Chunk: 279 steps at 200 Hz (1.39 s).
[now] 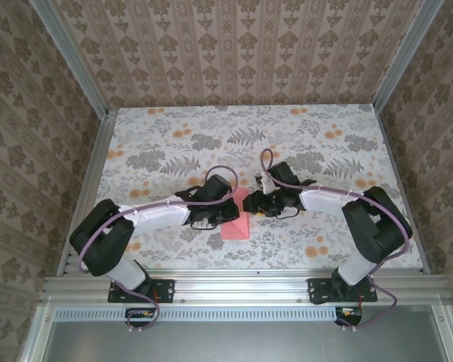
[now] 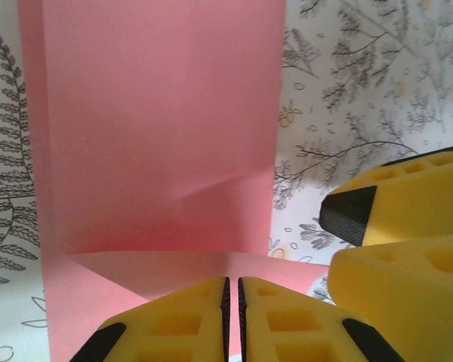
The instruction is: Fold a paper plane with a square sheet of paper (pick it up from the middle)
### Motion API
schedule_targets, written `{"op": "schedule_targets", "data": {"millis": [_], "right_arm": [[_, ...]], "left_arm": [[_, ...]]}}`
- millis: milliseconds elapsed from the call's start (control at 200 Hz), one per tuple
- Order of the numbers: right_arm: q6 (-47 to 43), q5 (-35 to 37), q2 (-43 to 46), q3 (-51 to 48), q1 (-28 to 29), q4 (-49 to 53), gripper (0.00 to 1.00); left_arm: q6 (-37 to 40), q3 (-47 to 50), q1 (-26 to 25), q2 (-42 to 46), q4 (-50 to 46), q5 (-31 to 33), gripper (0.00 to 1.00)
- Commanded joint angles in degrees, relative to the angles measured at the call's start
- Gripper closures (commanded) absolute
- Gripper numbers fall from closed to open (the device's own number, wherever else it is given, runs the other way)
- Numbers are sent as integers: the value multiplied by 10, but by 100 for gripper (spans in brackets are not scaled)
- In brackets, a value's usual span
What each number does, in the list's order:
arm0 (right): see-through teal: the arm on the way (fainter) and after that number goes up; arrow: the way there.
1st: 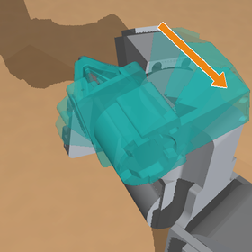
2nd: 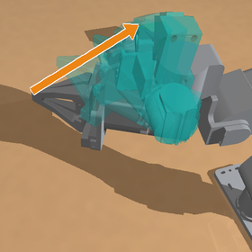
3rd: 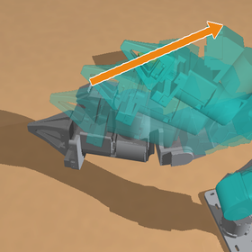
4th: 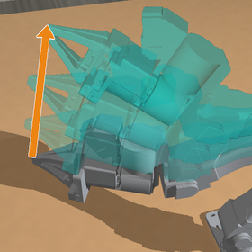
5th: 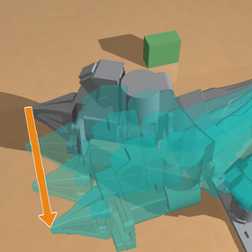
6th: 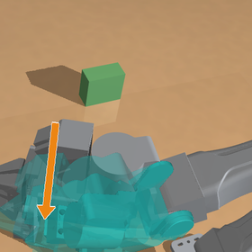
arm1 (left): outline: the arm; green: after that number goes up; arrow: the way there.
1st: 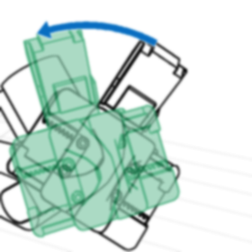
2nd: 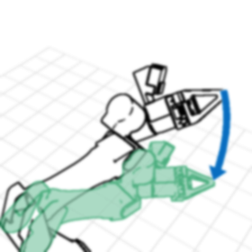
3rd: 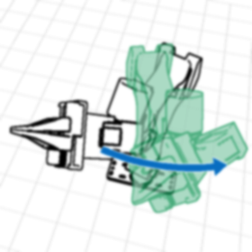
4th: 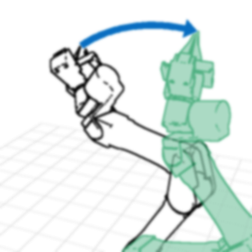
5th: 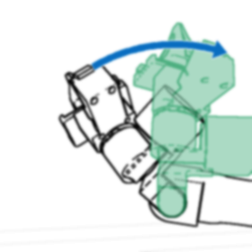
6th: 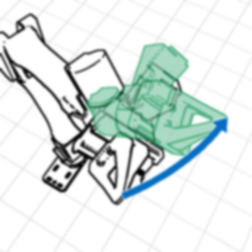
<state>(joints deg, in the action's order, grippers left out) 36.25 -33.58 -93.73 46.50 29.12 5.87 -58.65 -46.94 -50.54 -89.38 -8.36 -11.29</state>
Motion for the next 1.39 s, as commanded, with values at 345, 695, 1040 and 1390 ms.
{"op": "schedule_targets", "data": {"millis": [345,695,1040,1390], "right_arm": [[-1,-5,-45,-6,3,-10,50],[3,-14,-62,-3,8,-17,58],[9,-17,-77,2,11,-24,60],[26,-46,-77,-7,11,-61,64]], "left_arm": [[-3,-12,-2,-43,-33,38,88],[-5,-15,-5,-64,-24,29,88],[-9,-14,-8,-65,-23,33,87],[-13,-12,-9,-56,-19,40,87]]}}
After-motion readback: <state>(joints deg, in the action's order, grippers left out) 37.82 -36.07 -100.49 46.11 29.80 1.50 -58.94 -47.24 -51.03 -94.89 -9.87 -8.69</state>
